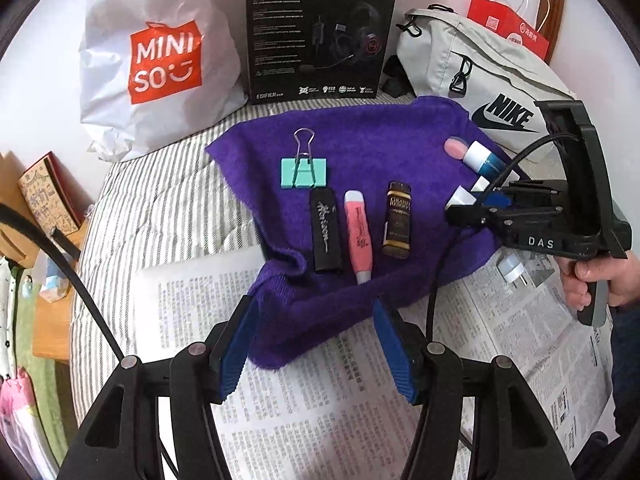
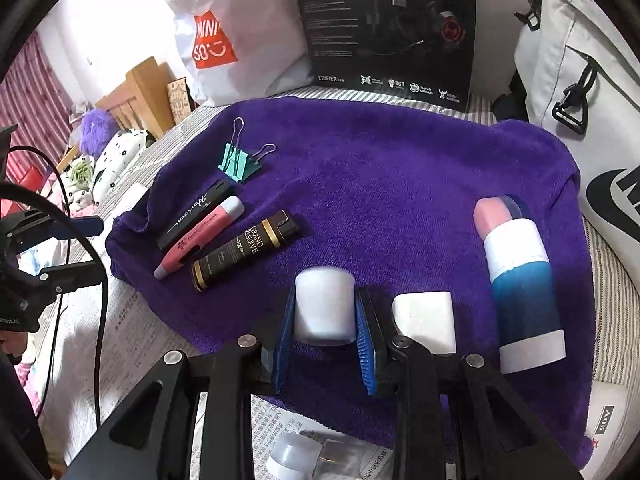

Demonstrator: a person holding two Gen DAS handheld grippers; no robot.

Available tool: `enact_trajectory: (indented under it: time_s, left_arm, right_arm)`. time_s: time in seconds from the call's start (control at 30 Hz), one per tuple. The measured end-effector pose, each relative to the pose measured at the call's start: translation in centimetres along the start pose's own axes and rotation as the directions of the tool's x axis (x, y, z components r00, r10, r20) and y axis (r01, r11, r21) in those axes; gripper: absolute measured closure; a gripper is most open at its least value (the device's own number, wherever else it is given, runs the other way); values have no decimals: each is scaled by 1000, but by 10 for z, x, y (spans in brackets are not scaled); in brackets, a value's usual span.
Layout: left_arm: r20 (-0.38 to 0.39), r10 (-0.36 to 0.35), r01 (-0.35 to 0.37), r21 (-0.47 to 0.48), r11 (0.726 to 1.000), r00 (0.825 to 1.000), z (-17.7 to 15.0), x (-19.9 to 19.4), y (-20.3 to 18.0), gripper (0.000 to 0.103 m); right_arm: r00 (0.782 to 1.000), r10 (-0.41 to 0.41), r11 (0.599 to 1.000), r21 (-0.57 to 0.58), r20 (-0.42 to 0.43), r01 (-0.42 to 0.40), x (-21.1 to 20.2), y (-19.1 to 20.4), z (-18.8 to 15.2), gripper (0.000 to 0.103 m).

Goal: Organize rigid objects
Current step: 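Lower the white tape roll onto the towel and open the right tool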

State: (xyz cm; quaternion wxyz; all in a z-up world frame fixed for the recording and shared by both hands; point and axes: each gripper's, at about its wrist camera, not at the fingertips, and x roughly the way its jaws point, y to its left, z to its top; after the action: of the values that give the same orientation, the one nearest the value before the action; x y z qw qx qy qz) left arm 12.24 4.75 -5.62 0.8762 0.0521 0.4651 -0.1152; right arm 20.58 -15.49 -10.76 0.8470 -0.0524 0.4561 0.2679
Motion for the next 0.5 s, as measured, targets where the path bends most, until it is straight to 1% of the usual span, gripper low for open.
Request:
enact_trajectory:
  time_s: [0.13,0.33,0.5]
  left_arm:
    - [2,2,-2,-3,1000,1000,-6,-8,1,45]
    - [-4,26,-26,-4,1000,1000,-14,-20,0,45]
    - [6,14,-13,-11,1000,1000,-18,-29,-2,43]
  right_arm:
    - [1000,-5,1000,-5,-5,5,1,1,1,74]
    - [1000,-16,1000,-8,-21,16,-1,3,1,73]
    - [1000,-25,1000,-7,-11,25,-14,4,-5,73]
